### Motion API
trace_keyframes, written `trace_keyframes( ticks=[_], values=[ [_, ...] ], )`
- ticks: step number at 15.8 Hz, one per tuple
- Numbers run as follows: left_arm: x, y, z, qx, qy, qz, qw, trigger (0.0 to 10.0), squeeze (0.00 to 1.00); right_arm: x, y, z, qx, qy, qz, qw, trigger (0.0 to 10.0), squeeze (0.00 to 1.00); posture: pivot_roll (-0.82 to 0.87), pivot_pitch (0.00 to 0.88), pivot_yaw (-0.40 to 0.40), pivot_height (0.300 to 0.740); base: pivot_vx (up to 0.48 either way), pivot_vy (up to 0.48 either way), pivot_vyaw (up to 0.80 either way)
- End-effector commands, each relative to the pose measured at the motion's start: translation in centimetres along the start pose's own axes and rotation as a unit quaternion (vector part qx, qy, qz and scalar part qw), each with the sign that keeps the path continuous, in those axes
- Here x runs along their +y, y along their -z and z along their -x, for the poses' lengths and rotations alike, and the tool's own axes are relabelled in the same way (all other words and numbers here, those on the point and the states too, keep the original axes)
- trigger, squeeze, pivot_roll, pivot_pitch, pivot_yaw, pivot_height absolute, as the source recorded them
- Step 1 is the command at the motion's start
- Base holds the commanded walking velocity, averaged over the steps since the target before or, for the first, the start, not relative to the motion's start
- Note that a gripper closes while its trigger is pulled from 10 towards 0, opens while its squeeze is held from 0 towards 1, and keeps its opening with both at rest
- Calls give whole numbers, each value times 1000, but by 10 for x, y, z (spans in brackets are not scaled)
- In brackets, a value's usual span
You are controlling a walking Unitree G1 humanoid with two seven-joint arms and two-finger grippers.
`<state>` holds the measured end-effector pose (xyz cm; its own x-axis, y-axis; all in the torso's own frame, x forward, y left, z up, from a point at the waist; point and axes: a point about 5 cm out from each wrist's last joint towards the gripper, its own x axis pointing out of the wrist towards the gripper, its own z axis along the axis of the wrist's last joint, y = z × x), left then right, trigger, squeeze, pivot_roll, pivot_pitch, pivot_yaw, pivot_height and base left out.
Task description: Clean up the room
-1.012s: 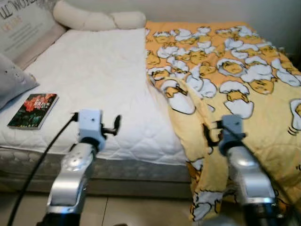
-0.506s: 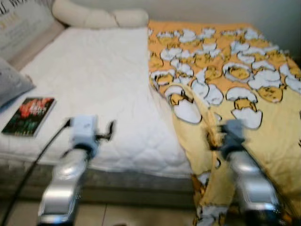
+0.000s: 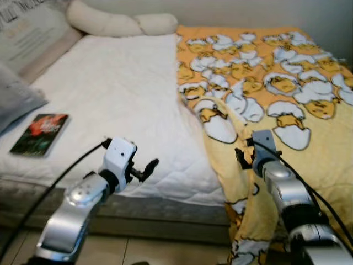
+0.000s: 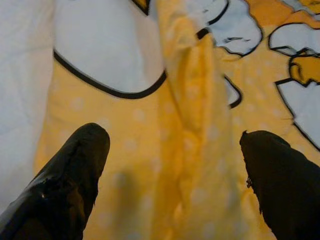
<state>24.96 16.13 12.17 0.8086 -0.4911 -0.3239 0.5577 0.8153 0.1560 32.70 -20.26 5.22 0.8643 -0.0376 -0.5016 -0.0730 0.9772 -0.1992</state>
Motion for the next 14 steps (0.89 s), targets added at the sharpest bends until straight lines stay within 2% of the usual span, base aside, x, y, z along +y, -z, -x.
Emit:
trace_keyframes(
  ticks=[1,4,5,6,7,8,9,14],
  values=[
    [-3,-5,6,6,41,-14,999,10000,0,-8,1,-4,11,15,10,1000,10000,1000,52,0,41,740,0,0,0],
    [-5,-6,23,24,78,-27,996,10000,0,-15,4,-9,29,39,32,998,10000,1000,91,1,51,740,0,0,0],
    [-5,-7,29,30,85,-29,996,10000,0,-16,4,-10,35,44,31,998,10000,0,106,11,55,740,0,0,0],
    [-4,-9,33,33,88,-30,995,10000,0,-16,5,-11,38,42,27,998,10000,0,112,17,57,740,0,0,0],
    [-5,-10,35,36,91,-30,995,10000,0,-15,7,-11,43,39,23,998,9294,0,116,17,60,740,0,0,0],
    [-6,-11,37,39,96,-32,994,10000,0,-15,11,-11,52,37,16,998,1843,0,126,17,61,740,0,0,0],
    [-7,-12,39,41,100,-34,994,10000,0,-14,13,-11,56,38,8,998,0,0,132,21,61,740,0,0,0],
    [-6,-13,49,59,108,-34,992,10000,0,-19,21,-10,69,59,-19,996,0,0,166,61,75,740,0,0,0]
  ],
)
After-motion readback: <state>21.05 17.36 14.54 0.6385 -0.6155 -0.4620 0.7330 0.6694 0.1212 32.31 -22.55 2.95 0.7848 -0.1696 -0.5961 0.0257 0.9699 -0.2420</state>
